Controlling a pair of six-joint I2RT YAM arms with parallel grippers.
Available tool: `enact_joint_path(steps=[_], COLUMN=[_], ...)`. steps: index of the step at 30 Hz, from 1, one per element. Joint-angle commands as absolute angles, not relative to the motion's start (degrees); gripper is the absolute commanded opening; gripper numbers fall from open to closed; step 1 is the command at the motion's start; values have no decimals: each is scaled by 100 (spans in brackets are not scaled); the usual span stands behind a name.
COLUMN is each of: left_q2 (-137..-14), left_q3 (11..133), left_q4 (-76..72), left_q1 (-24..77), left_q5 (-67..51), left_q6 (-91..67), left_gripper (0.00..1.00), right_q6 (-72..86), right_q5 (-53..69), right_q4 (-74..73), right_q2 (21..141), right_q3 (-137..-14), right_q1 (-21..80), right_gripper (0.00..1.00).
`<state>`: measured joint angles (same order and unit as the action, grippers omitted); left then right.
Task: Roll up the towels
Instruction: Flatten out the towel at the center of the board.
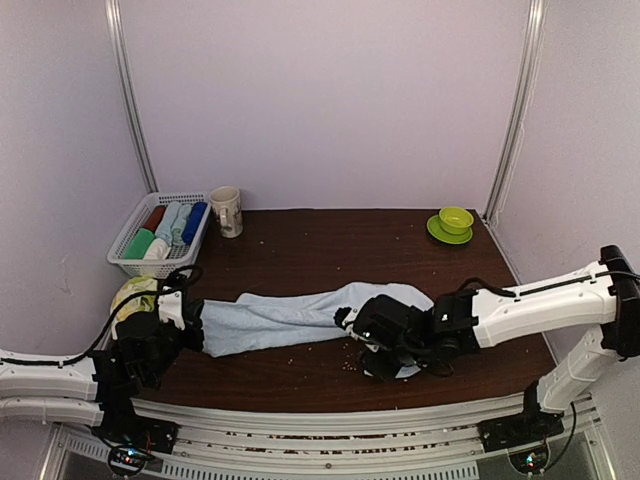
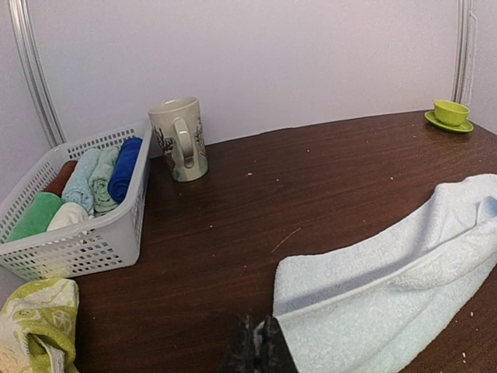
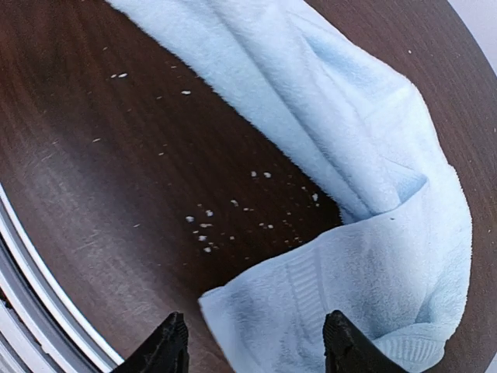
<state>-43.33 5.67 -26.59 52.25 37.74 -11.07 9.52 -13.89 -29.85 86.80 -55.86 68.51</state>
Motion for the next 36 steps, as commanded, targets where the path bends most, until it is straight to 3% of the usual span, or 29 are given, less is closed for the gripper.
enact_joint_path(steps=[1,7,16,30,35,36], left_q2=[-4318,-4364,-4402,-4430,-4484,-4497], left_q3=[640,648,644,645,650,647], left_q4=[-2784,-2795,-2811,-2823,-2850,-2856], left_q1=[5242,5238,5241,5243,5239,5243], left_q5=[3876,3876,3870,3843,3832,3824], left_q6=[-1162,-1160,-1151,-1156,-1151,-1144], left_gripper=[0,0,0,0,0,0], right_q6=[1457,2265,2832,2664,2511,2481], right_q5=[-2719,-3873,-4620,-5040,-5113,-5130], right_q4=[-3438,-4224,-4922,-4449,-4224,-4198], right_q2=[9059,9789,11080,11538,11585,11596], right_q3=[-5770,-6251,-6564,-6517,-6560,-6577], right_q1=[7767,8446,8614,8596,8587,8585], right_gripper=[62,68,75,57,45,36])
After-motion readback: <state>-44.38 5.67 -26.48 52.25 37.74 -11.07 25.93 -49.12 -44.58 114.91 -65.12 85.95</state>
